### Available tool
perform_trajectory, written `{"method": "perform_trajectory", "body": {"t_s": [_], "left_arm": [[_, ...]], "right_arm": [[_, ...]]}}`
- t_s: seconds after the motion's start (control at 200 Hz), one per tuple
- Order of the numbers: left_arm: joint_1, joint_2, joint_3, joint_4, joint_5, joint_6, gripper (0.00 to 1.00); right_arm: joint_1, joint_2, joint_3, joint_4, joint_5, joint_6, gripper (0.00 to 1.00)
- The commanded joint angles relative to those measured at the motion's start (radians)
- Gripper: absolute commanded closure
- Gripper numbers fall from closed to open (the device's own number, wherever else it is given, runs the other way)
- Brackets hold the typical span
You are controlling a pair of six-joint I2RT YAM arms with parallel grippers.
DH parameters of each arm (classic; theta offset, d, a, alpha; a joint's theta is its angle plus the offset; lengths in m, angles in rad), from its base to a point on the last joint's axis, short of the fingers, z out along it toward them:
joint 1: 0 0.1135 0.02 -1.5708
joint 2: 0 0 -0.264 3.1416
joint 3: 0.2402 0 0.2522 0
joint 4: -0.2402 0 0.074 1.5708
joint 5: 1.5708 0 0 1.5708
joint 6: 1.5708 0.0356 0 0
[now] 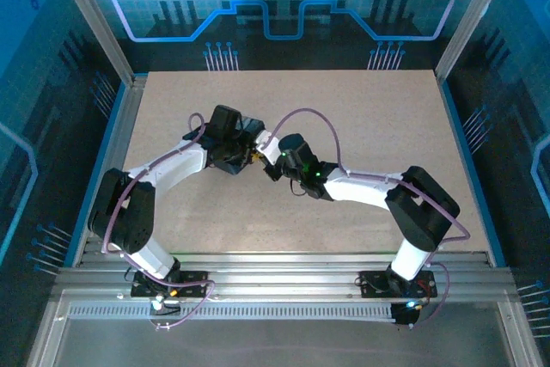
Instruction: Unlock the padlock with the key
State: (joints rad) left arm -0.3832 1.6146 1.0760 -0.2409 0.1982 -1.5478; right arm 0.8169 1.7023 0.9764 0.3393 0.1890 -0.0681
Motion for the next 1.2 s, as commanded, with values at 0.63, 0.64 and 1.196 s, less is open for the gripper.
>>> {"method": "perform_trajectory", "body": {"t_s": [0.63, 0.64, 1.196], "left_arm": [[-0.063, -0.076, -0.094, 0.176, 0.034, -0.048, 1.00], [-0.064, -0.076, -0.095, 0.176, 0.034, -0.047, 1.00], [-0.059, -0.086, -0.139, 0.186, -0.005, -0.071, 1.00]], "right_arm": [[-0.114, 0.000, -0.053, 0.251, -0.023, 1.566, 1.00], [-0.113, 0.000, -0.052, 0.245, -0.021, 1.592, 1.00], [-0.034, -0.045, -0.073, 0.047, 0.109, 2.231, 1.00]]}}
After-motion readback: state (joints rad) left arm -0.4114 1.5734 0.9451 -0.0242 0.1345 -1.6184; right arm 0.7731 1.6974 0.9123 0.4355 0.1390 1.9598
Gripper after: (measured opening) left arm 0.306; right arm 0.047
